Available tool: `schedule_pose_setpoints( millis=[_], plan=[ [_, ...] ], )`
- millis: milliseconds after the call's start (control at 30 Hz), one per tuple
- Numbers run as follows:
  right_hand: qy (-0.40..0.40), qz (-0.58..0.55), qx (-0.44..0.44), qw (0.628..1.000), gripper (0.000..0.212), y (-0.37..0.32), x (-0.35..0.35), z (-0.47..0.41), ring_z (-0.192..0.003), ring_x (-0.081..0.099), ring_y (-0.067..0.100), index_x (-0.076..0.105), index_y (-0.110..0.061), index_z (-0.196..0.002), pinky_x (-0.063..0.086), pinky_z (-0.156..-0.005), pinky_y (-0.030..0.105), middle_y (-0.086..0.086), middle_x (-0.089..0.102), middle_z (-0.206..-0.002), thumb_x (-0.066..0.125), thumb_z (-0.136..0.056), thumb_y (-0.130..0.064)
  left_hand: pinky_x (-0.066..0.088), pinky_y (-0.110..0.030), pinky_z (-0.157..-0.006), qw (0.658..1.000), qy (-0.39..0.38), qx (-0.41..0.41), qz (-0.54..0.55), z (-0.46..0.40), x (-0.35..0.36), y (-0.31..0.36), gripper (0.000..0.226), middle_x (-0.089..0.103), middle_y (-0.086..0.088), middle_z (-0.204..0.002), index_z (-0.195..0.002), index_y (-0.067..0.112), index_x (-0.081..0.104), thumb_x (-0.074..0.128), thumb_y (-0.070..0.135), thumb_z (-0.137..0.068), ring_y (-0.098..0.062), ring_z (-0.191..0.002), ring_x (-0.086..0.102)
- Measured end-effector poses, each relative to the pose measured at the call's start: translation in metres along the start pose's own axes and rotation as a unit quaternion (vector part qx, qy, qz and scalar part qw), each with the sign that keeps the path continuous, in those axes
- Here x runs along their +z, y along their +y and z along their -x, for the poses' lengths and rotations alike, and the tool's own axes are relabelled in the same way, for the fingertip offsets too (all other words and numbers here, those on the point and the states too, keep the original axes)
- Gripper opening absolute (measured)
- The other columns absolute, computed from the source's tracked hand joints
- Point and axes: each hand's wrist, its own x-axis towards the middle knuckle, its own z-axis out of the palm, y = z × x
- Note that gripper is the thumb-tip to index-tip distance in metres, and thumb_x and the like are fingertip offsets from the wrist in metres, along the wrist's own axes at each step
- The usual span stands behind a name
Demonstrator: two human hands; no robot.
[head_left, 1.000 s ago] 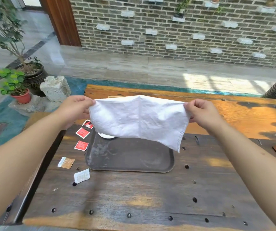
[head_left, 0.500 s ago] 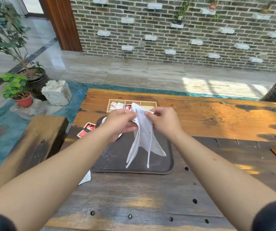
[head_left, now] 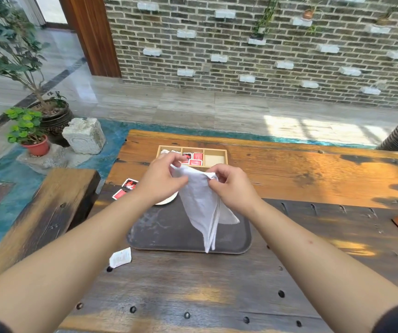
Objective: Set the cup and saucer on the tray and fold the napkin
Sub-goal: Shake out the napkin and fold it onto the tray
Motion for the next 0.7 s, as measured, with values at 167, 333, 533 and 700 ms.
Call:
schedule_pose_setpoints(
  millis=[167, 333, 533, 700],
  plan=[
    [-0.026, -0.037, -0.012, 0.999, 0.021, 0.01, -0.012, -0.005, -0.052, 0.05, -0.009, 0.069, -0.025, -0.083, 0.036, -0.053, 0.006, -0.03, 0.057, -0.053, 0.062, -0.091, -0.007, 0.03, -0.048, -0.1, 0.941, -0.181, 0.039, -0.284, -0.017, 0.0, -0.036, 0.078, 0.04, 0.014, -0.143, -0.135, 0.035, 0.048, 0.076, 0.051, -0.064, -0.015, -0.137, 0.028],
    [-0.018, -0.043, 0.017, 0.999, 0.014, 0.033, -0.024, -0.014, -0.052, 0.04, -0.003, 0.07, -0.025, -0.084, 0.032, -0.053, 0.013, -0.017, 0.049, -0.055, 0.065, -0.093, -0.015, 0.041, -0.033, -0.065, 0.963, -0.163, -0.012, -0.216, -0.026, 0.007, -0.051, 0.028, 0.063, 0.002, -0.071, -0.063, 0.024, 0.056, 0.071, 0.042, -0.079, -0.025, -0.08, 0.058],
    [-0.033, -0.04, 0.051, 0.997, 0.009, 0.066, -0.031, -0.008, -0.065, 0.055, -0.004, 0.073, -0.025, -0.096, 0.041, -0.056, 0.012, -0.016, 0.066, -0.077, 0.066, -0.093, -0.02, 0.03, -0.023, -0.049, 0.98, -0.079, 0.026, -0.18, -0.006, 0.02, -0.056, 0.023, 0.055, 0.011, -0.058, -0.065, 0.038, 0.058, 0.07, 0.032, -0.082, -0.008, -0.058, 0.05],
    [-0.106, 0.009, 0.096, 0.99, 0.012, 0.108, -0.013, 0.029, -0.06, 0.054, 0.005, 0.073, -0.031, -0.099, 0.044, -0.057, 0.024, -0.023, 0.071, -0.085, 0.066, -0.093, -0.023, 0.046, -0.029, -0.066, 0.97, -0.149, 0.027, -0.191, 0.041, 0.047, -0.088, 0.006, 0.071, 0.006, -0.083, -0.086, 0.025, 0.07, 0.067, 0.022, -0.082, -0.018, -0.08, 0.064]
  ],
)
